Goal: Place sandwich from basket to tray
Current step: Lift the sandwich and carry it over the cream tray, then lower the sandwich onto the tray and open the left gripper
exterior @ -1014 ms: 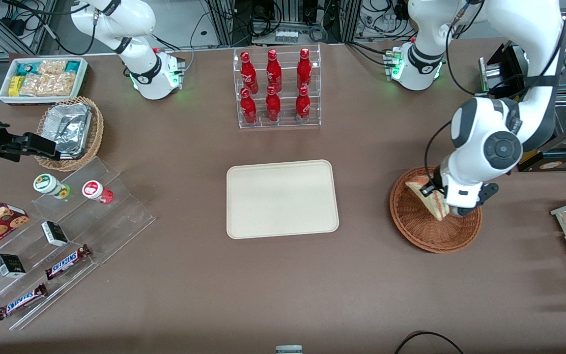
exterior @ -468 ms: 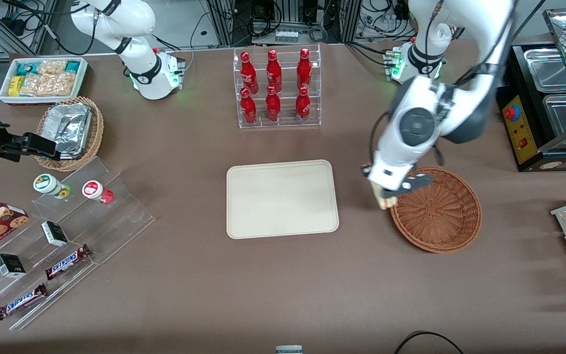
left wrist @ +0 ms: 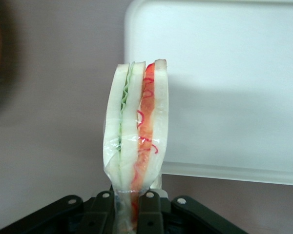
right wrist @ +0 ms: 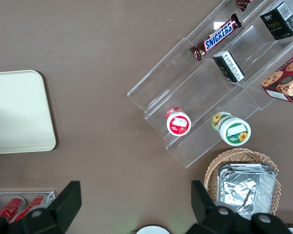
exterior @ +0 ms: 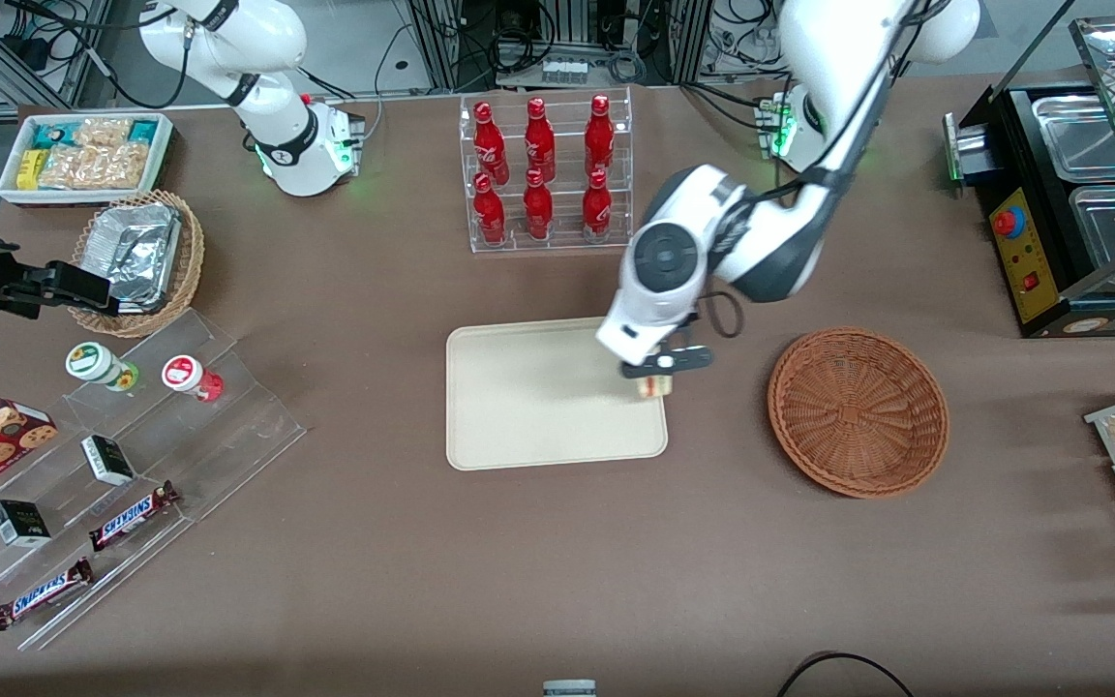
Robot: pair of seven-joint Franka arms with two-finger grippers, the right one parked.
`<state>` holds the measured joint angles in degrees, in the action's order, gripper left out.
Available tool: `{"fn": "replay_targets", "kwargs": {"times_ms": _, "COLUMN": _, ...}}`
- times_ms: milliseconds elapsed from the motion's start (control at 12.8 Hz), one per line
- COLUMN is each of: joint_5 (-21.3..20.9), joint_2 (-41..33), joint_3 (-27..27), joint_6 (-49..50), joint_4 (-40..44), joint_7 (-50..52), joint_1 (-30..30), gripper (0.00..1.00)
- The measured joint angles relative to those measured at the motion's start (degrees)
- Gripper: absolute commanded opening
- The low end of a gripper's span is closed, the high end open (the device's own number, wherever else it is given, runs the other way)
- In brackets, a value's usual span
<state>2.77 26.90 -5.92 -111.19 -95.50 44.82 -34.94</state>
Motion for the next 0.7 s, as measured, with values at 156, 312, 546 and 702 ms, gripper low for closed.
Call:
{"fn": "replay_targets", "kwargs": {"times_ms": 156, "joint_5": 0.19, "joint_2": 4.84, "joint_3": 0.0, "joint_6": -0.08, "joint_4": 5.08, "joint_7": 0.68, "joint_1": -2.73, "gripper": 0.0}}
{"fn": "replay_targets", "kwargs": {"times_ms": 312, "joint_5": 0.2, "joint_2": 9.64, "joint_3": 0.03, "joint_6": -0.2, "joint_4": 10.38, "joint_7": 2.72, "joint_1": -4.97, "gripper": 0.0}}
{"fn": "replay_targets", "kwargs": {"times_ms": 546, "joint_5": 0.2, "joint_2": 14.97, "joint_3": 0.05, "joint_6": -1.24, "joint_4": 16.03, "joint_7": 4.6, "joint_1": -6.77, "gripper": 0.0}}
{"fn": "replay_targets", "kwargs": {"times_ms": 702, "joint_5": 0.2, "joint_2": 16.71, "joint_3": 0.12, "joint_6": -3.18, "joint_4": 17.42, "joint_7": 4.87, "joint_1": -6.85, "gripper": 0.0}}
